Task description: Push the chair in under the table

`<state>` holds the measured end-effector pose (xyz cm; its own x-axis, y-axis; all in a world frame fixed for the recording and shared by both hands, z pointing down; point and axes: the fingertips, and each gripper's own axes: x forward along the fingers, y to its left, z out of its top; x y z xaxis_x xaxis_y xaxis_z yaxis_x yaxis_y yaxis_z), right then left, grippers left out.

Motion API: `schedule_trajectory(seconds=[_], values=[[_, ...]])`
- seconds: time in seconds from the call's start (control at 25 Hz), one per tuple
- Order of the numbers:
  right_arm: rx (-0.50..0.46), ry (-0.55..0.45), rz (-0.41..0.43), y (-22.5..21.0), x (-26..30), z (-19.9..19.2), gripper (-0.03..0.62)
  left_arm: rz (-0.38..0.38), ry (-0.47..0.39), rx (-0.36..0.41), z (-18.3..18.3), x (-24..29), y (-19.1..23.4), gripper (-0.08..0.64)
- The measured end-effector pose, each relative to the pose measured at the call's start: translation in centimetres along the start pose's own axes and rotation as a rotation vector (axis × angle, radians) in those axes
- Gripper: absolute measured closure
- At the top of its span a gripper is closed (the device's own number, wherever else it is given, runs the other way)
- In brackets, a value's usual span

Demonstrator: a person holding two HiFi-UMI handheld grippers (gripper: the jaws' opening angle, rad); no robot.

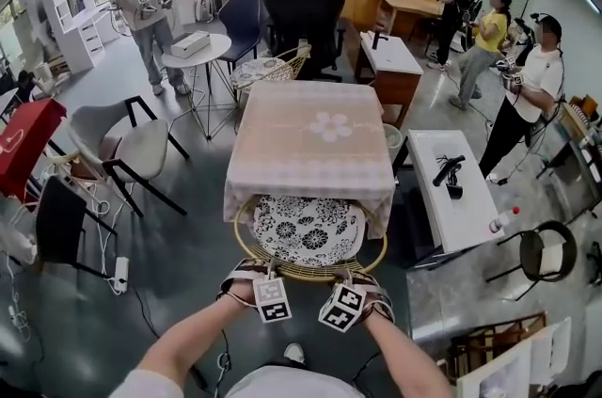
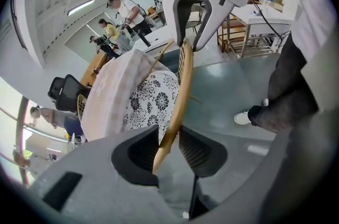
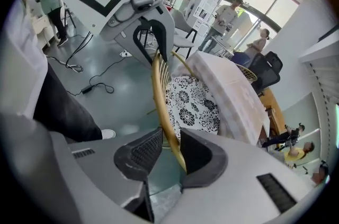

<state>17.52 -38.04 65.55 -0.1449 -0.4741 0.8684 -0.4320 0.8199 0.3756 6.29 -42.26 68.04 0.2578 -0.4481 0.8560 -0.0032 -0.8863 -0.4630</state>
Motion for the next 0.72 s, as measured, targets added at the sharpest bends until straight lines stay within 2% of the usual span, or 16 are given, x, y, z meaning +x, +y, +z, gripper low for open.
schedule_trajectory(seconds=[0.24, 0.4, 0.52, 0.64, 0.72], values=[[0.214, -0.096, -0.005, -0.1, -2.4, 0.5, 0.503, 0.054, 0.003, -0.057, 0.2, -1.8, 0.2, 0.451], [0.367, -0.175, -0.009, -0.8, -4.0, 0.8, 0.516, 0.090, -0.033, -0.151, 1.1, -3.1, 0.2, 0.451], [0.478, -0.231, -0.013, -0.6, -5.1, 0.5, 0.531, 0.078, -0.095, -0.285, 2.7, -4.2, -0.7, 0.451], [0.598, -0.293, -0.035, -0.6, -6.8, -0.2, 0.540, 0.054, -0.190, -0.479, 5.1, -6.3, -1.4, 0.452], [0.646, -0.336, -0.051, -0.8, -8.1, -0.4, 0.546, 0.042, -0.252, -0.601, 6.7, -7.8, -1.7, 0.457]])
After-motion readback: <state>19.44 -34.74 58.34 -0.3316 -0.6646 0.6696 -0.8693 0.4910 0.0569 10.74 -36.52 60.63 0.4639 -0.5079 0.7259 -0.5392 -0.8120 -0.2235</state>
